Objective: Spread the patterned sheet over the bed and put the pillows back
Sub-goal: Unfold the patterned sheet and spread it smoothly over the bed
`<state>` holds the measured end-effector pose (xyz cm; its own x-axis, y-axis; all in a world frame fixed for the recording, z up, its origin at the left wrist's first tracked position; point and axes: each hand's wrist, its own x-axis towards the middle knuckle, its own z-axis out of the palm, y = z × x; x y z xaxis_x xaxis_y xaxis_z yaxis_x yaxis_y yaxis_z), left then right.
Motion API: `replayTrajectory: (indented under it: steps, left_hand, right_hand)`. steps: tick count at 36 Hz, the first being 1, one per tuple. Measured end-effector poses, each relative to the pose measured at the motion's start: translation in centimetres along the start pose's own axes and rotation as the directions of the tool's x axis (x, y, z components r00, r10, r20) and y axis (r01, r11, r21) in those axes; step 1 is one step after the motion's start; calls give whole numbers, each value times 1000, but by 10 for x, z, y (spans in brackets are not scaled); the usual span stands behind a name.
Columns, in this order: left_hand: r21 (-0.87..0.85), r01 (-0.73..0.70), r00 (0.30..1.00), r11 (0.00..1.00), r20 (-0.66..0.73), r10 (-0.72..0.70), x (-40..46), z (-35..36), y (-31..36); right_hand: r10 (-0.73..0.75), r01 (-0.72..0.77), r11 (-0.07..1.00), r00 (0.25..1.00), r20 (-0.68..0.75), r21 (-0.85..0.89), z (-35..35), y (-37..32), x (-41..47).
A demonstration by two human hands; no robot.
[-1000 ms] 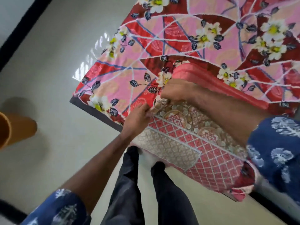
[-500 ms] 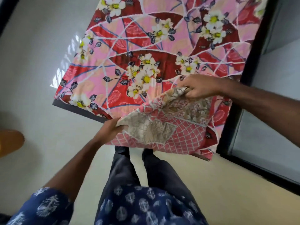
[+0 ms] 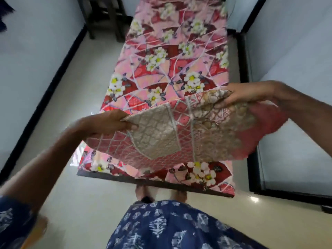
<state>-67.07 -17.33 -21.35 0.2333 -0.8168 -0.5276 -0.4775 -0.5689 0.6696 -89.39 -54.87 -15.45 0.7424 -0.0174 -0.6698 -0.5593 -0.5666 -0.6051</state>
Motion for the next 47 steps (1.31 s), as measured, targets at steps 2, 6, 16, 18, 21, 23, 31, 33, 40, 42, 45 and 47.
replayTrajectory:
  steps: [2, 6, 16, 18, 21, 23, 31, 33, 40, 42, 45, 47]
  left_hand:
    - [-22, 25, 994, 999, 104, -22, -3, -15, 16]
    - [36, 93, 971, 995, 217, -98, -9, -33, 26]
    - [71, 122, 915, 990, 379, -140, 8, -33, 43]
    - [68, 114, 912, 991, 389, -131, 14, -39, 55]
    - [43, 113, 901, 993, 417, -121, 30, -57, 77]
    - [20, 133, 898, 991, 420, -130, 44, -75, 91]
    - [784, 184, 955, 593, -285, 80, 196, -110, 101]
    - [831, 300, 877, 468, -434, 208, 240, -93, 81]
    - [768, 106, 977, 631, -199, 77, 327, 102, -7]
    - [742, 47, 997, 668, -75, 13, 338, 160, -45]
    - [684, -8, 1000, 729, 18, -5, 351, 227, -87]
    - [674, -1, 1000, 738, 14, -11, 357, 260, -108]
  right_hand:
    - [30, -30, 1000, 998, 54, 8, -1, -4, -14]
    - [51, -58, 996, 994, 94, 74, 5, 2, -28]
    - [128, -203, 960, 931, 341, 195, 24, 42, -41]
    - [119, -218, 943, 927, 356, 252, 15, 45, -49]
    - [126, -231, 922, 938, 324, 312, -8, 53, -53]
    - [152, -247, 914, 944, 294, 322, -28, 55, -53]
    - [207, -415, 864, 809, -550, -286, -108, 100, 34]
    - [43, -575, 735, 568, -822, -359, -103, 130, 72]
    - [250, -424, 895, 732, -634, -137, 40, 251, 195]
    - [268, -397, 910, 782, -563, -118, 89, 279, 205]
    - [333, -403, 915, 760, -558, -3, 137, 332, 216]
    - [350, -398, 916, 724, -594, 54, 157, 363, 222]
